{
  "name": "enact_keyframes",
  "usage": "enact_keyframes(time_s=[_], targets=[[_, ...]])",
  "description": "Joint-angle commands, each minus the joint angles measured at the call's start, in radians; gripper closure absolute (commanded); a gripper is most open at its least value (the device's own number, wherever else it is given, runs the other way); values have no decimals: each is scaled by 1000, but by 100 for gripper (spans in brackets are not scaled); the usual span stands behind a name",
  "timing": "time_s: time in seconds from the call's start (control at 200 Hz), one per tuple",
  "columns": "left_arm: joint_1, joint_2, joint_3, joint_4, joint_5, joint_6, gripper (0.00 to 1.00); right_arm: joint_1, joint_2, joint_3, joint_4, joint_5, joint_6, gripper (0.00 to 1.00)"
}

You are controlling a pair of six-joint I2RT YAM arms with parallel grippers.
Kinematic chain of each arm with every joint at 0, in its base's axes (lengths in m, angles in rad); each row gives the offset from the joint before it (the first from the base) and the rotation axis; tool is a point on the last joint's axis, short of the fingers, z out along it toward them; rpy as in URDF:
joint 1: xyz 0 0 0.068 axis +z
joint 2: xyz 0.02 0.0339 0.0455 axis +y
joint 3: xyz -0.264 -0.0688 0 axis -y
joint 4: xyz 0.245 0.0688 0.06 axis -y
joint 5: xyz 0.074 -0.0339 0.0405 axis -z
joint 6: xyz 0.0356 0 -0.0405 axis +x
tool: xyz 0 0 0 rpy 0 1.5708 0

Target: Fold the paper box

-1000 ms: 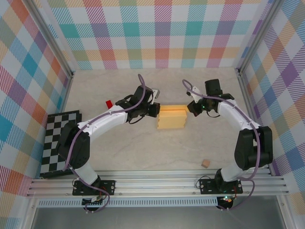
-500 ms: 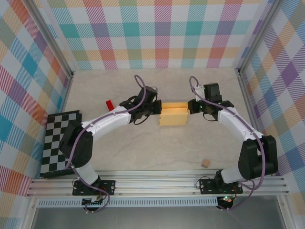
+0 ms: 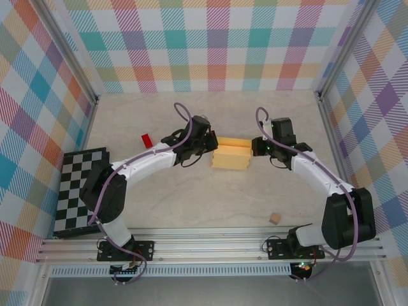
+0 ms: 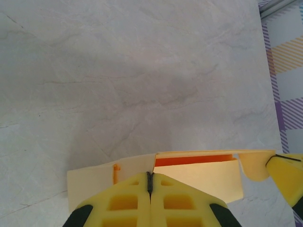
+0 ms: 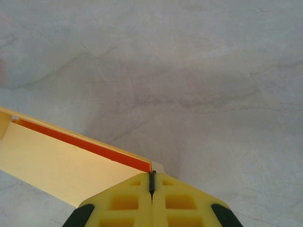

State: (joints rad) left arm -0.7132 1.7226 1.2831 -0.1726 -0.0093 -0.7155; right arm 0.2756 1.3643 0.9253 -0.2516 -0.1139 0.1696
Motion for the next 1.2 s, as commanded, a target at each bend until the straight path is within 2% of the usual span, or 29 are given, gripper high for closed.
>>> enact_keyframes(time_s=[0.0,0.175,0.305,0.595,1.045,1.2], targets=[[-9,-3,-9,39,12,-31,100,22,-26,2,-4,27,33,100],[-20,-21,-49,27,-27,36,100,38,-65,-38,55,40,62,100],[-21,-42,-107,69,-40,33,100,53,-59,-24,37,46,80,100],[-23,-66,-140,47,-75,73,100,55,-44,-18,-2,54,119,100],[-40,-82,-158,14,-108,151,100,58,-24,-36,-82,57,369,100],[-42,-86,-175,19,-111,157,100,72,-48,-97,-43,99,407,100]])
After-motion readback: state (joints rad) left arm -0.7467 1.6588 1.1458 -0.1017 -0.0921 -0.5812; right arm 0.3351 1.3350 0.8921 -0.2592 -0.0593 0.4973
